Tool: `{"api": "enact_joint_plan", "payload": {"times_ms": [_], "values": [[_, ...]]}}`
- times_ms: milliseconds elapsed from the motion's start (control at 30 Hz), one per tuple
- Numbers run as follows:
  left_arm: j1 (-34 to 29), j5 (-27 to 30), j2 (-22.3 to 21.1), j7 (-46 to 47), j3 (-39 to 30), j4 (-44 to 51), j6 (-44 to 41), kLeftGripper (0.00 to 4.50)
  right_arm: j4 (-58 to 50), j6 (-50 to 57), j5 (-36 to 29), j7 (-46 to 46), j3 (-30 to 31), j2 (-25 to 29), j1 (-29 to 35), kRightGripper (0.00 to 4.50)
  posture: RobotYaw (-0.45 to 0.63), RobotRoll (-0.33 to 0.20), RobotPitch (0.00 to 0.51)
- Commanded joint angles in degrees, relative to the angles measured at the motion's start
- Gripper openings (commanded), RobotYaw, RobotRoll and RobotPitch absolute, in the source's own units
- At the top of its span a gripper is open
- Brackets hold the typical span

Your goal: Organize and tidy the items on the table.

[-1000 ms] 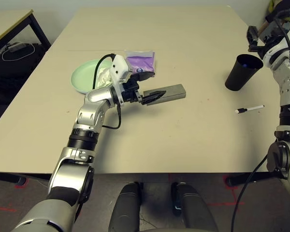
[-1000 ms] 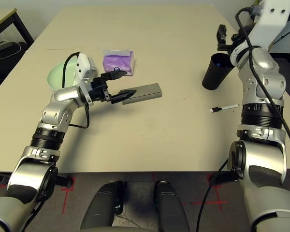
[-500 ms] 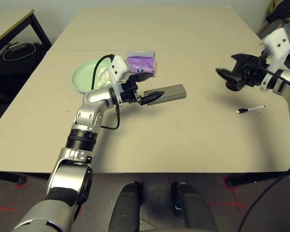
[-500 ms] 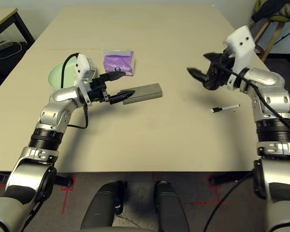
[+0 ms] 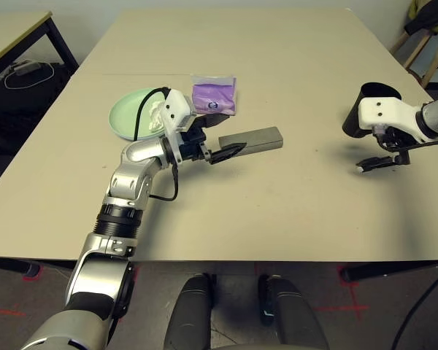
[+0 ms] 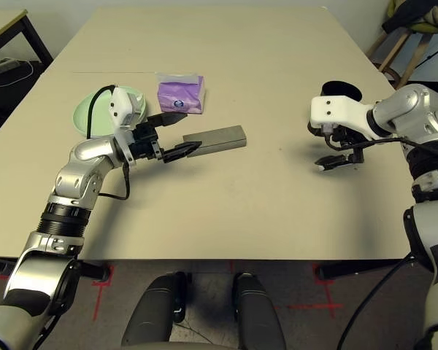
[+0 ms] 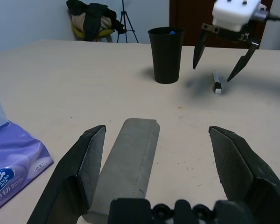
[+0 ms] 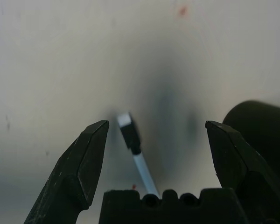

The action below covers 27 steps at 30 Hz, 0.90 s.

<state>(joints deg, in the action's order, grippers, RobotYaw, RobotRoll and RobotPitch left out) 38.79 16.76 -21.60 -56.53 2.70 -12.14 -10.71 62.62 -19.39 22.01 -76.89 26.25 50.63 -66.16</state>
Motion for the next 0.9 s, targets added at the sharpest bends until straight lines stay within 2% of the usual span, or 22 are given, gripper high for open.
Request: {"api": "enact_joint_plan", "payload": {"times_ms": [33,367,900], "values": [[-1.25,0.65,-0.83,0.13,-0.06,2.17,-1.28,4.50,3.77,-4.36,3.86,1.48,1.67,-0.21,-1.85,4.47,0.19,0.000,0.192],[-1.77,1.01,-1.56,0.60,-0.67,3.15,-2.30,4.50,8.05,-9.93,7.78,-0.20,2.35,-0.07,-5.66,4.47,0.18,0.000,0.228],[-2.27,1.61,-3.03,1.69,-1.43,4.18,-3.27,4.50,10.76,-16.03,11.17,-1.81,2.94,-0.47,-6.91,4.47,0.21,0.000,0.271]]}}
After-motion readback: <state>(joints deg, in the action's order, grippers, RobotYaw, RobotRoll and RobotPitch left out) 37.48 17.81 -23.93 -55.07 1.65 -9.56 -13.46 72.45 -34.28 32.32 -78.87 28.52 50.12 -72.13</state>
